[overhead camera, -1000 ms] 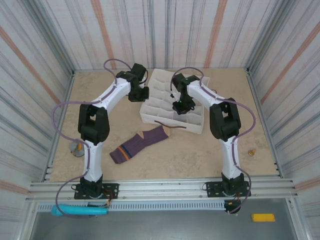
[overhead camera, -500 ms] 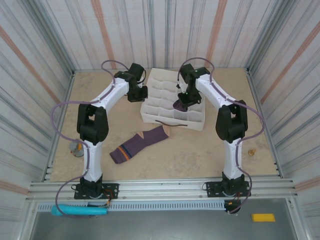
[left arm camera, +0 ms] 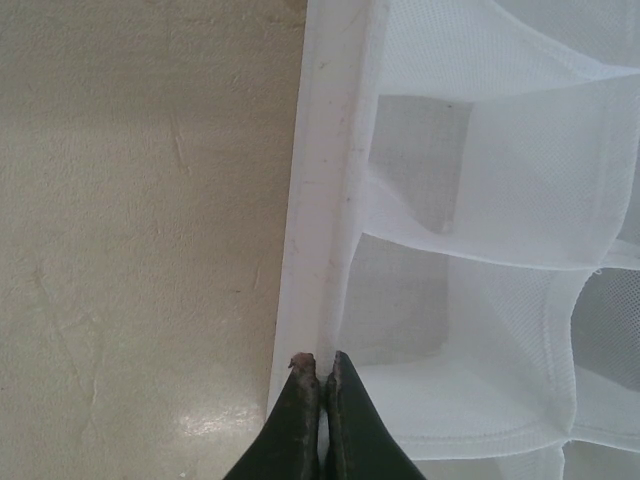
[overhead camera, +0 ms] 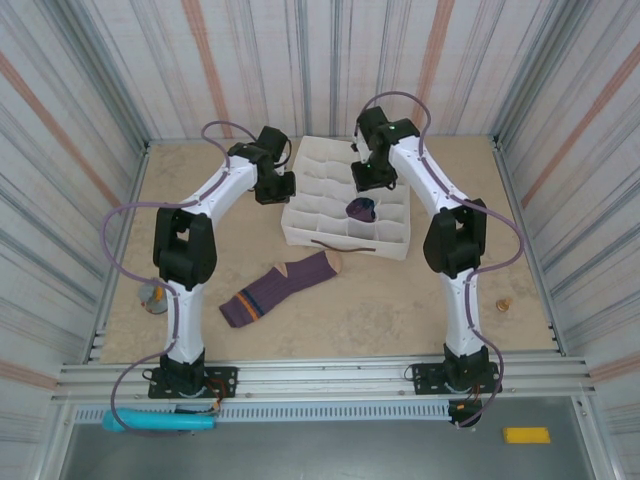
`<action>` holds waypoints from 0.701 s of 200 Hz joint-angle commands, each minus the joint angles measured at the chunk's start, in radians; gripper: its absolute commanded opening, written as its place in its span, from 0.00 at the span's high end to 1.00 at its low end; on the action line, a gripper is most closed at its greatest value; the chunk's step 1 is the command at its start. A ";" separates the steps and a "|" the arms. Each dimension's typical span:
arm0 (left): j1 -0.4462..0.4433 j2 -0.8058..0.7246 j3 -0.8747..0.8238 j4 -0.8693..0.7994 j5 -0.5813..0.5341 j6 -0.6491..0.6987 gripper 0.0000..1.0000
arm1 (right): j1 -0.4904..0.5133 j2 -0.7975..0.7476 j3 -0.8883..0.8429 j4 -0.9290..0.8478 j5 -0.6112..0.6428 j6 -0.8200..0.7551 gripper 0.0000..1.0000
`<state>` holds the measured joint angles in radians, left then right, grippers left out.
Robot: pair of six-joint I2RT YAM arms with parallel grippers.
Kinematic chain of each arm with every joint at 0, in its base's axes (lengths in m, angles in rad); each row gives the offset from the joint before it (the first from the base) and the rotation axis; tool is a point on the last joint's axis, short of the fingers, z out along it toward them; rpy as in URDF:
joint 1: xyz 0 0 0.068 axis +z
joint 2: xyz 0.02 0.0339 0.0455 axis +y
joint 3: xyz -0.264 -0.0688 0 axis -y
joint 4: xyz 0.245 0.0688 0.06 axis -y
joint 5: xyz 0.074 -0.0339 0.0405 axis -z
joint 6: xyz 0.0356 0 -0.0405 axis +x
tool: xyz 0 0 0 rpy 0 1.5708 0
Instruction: Roll the socks
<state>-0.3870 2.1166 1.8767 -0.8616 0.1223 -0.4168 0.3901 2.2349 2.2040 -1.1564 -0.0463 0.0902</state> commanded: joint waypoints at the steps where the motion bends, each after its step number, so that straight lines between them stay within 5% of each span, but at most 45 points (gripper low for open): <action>1: 0.008 -0.005 -0.033 -0.050 -0.007 -0.028 1.00 | -0.009 0.045 -0.017 -0.041 -0.002 0.036 0.63; 49: 0.038 -0.014 -0.073 -0.011 0.038 -0.093 1.00 | -0.002 -0.032 -0.230 0.038 -0.026 0.041 0.92; 105: 0.050 -0.015 -0.093 0.017 0.060 -0.142 1.00 | -0.001 -0.079 -0.370 0.087 -0.008 0.052 0.93; 140: 0.050 -0.015 -0.096 0.024 0.072 -0.141 1.00 | -0.004 -0.080 -0.300 0.083 -0.001 0.051 0.82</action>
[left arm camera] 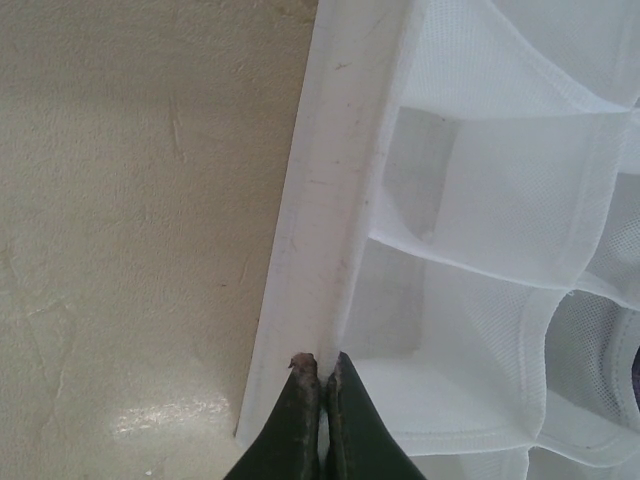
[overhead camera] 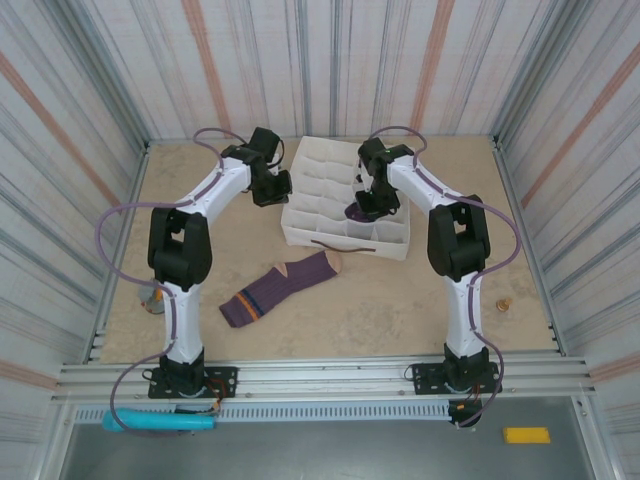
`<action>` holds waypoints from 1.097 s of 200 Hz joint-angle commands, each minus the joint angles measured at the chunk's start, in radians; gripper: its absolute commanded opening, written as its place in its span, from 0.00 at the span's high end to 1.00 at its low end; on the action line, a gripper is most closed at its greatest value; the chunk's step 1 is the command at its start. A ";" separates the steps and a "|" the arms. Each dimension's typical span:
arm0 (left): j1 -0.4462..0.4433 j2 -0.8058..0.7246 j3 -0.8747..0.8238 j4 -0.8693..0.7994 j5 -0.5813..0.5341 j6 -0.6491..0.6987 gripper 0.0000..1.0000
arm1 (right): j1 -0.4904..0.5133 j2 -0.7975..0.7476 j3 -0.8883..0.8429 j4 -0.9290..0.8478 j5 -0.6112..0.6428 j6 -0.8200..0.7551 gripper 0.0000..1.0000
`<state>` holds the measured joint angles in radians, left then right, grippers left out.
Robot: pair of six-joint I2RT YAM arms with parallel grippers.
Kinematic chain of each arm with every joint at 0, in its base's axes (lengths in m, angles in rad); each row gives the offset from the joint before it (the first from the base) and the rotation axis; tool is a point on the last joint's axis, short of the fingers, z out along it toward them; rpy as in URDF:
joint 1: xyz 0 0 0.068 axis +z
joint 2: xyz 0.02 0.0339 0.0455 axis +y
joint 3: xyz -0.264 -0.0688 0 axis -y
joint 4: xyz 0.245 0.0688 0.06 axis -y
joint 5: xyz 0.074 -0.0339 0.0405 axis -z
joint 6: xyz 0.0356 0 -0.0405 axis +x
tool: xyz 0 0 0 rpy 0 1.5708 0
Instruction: Roll the socks
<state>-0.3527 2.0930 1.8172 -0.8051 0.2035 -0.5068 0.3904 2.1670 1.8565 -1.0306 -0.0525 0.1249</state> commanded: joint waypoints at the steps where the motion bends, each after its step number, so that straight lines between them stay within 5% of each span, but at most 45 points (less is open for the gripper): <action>1: 0.015 0.008 -0.036 -0.032 -0.010 -0.051 1.00 | -0.005 -0.012 0.051 -0.043 0.005 0.017 0.82; 16: 0.015 0.010 -0.042 -0.028 -0.006 -0.053 1.00 | -0.004 -0.021 0.097 -0.049 0.008 0.017 0.66; 84: 0.047 0.069 0.022 -0.004 0.042 -0.094 1.00 | -0.001 -0.145 0.171 -0.039 0.023 0.020 0.26; 124: 0.080 0.181 0.202 -0.071 0.045 -0.045 1.00 | 0.021 -0.257 0.055 -0.009 0.029 0.051 0.21; 177: 0.098 0.119 0.219 -0.112 0.062 -0.006 0.33 | 0.075 -0.484 -0.361 0.216 -0.100 0.164 0.27; 219: 0.075 -0.084 0.070 -0.106 0.083 -0.005 0.20 | 0.133 -0.535 -0.581 0.389 -0.175 0.257 0.35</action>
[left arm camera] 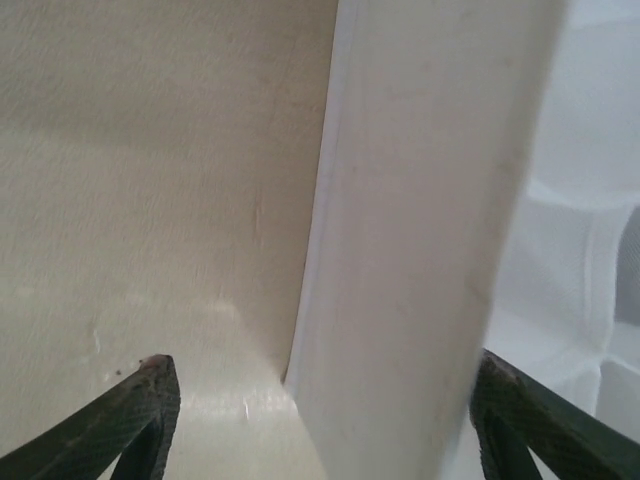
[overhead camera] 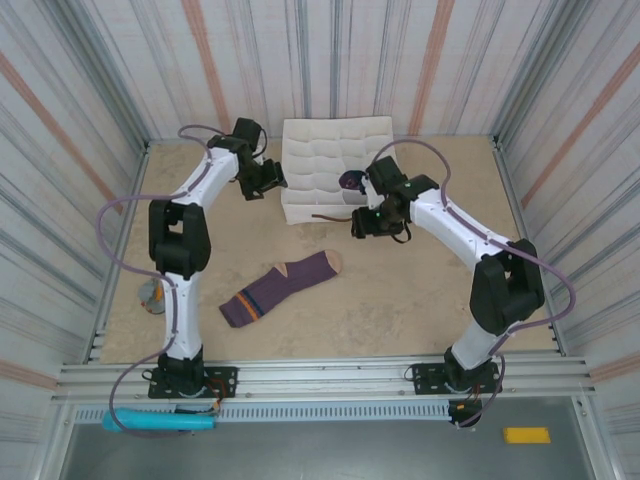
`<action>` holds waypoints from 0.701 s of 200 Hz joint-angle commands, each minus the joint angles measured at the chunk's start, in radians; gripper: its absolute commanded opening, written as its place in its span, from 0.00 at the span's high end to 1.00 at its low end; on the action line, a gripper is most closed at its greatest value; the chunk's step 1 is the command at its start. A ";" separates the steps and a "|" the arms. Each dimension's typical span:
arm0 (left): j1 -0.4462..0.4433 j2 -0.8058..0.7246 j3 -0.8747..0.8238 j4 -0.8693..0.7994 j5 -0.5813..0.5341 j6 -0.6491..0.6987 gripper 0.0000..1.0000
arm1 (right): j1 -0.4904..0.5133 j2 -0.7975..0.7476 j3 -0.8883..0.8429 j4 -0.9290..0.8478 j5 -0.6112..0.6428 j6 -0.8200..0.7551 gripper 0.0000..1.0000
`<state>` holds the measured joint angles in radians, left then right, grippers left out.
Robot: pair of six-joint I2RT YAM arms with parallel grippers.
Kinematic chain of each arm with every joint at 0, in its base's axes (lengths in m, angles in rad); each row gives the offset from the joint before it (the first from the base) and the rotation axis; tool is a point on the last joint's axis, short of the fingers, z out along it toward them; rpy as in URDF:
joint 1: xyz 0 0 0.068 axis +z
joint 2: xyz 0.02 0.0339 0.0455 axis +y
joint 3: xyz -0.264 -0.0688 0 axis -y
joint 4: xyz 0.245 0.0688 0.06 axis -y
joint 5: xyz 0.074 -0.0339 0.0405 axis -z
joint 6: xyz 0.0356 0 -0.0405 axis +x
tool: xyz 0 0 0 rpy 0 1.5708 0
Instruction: Roll the socks
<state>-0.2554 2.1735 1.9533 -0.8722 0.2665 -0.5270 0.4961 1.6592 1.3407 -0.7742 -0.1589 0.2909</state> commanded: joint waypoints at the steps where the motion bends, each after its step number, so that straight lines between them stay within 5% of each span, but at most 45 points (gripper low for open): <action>1: -0.023 -0.169 -0.070 -0.040 0.020 0.016 0.20 | 0.029 -0.026 -0.068 0.136 -0.069 0.093 0.36; 70: -0.058 -0.491 -0.460 -0.015 0.035 0.013 0.17 | 0.156 0.116 -0.147 0.293 -0.051 0.115 0.41; 140: -0.058 -0.698 -0.796 0.018 0.027 0.046 0.17 | 0.225 0.124 -0.196 0.325 0.130 0.162 0.44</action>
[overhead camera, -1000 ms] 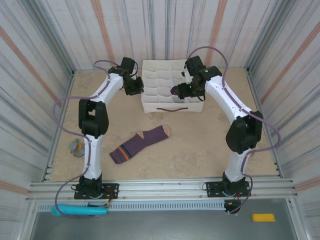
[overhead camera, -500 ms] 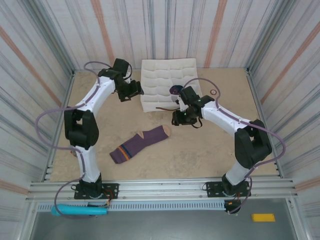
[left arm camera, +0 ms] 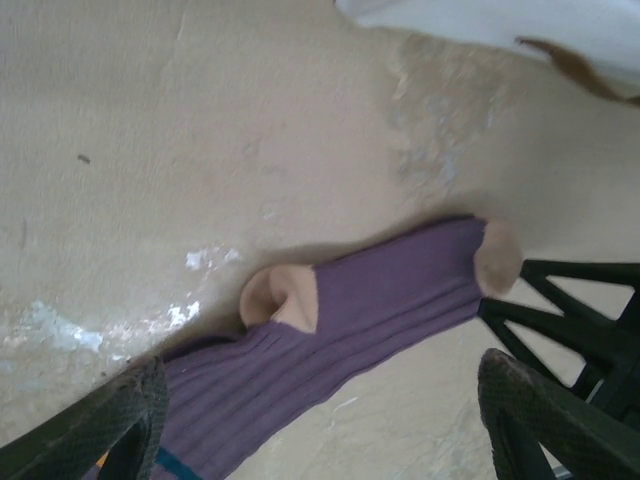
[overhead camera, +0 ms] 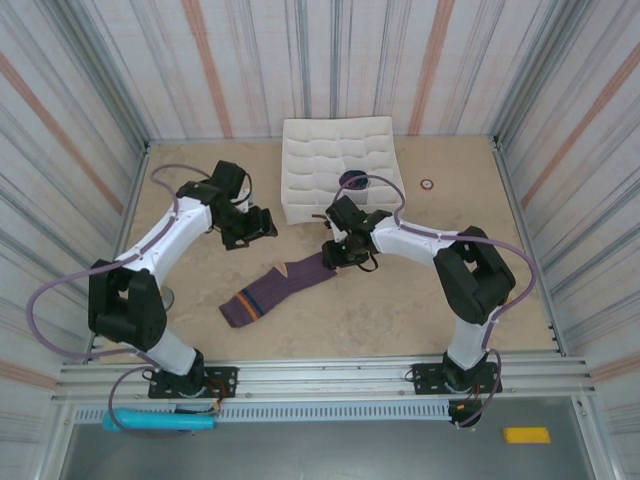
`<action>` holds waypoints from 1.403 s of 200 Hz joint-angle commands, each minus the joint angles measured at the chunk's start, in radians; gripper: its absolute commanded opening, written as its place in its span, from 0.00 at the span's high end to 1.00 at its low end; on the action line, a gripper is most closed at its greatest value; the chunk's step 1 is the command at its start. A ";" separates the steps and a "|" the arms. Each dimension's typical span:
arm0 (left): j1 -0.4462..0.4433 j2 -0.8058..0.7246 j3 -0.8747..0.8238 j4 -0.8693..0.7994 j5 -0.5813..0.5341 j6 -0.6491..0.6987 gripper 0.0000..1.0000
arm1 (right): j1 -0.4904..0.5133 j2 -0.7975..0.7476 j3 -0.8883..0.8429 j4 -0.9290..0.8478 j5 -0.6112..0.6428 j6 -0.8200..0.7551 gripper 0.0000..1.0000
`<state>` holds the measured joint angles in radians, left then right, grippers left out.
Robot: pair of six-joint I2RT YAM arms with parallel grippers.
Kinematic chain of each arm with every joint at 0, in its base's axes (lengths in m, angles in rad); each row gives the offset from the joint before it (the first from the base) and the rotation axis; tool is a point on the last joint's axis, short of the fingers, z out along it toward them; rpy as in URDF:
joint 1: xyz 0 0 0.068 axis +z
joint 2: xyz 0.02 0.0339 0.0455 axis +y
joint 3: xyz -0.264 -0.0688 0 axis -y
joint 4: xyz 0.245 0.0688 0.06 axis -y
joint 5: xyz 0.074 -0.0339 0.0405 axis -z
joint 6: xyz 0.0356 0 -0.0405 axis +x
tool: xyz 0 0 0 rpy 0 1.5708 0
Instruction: Roll the socks
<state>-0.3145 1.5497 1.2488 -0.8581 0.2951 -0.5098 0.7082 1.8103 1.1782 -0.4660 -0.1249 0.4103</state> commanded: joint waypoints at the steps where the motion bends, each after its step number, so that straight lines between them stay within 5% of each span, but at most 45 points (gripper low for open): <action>1: 0.001 -0.076 -0.096 0.006 -0.002 0.029 0.17 | 0.012 -0.027 -0.035 0.017 0.099 0.043 0.44; 77: 0.002 -0.150 -0.251 0.043 -0.011 0.038 0.17 | 0.020 0.013 -0.034 0.066 0.068 0.064 0.46; 176: 0.000 -0.135 -0.263 0.097 0.013 0.062 0.17 | -0.038 -0.004 -0.064 0.014 0.172 0.014 0.93; 280: -0.073 -0.013 -0.232 0.156 0.072 0.053 0.25 | -0.259 0.001 -0.041 -0.009 0.261 -0.232 0.88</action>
<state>-0.3687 1.5272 1.0016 -0.7040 0.3374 -0.4564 0.4683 1.7893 1.1030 -0.4500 0.0978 0.2462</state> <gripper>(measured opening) 0.765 0.092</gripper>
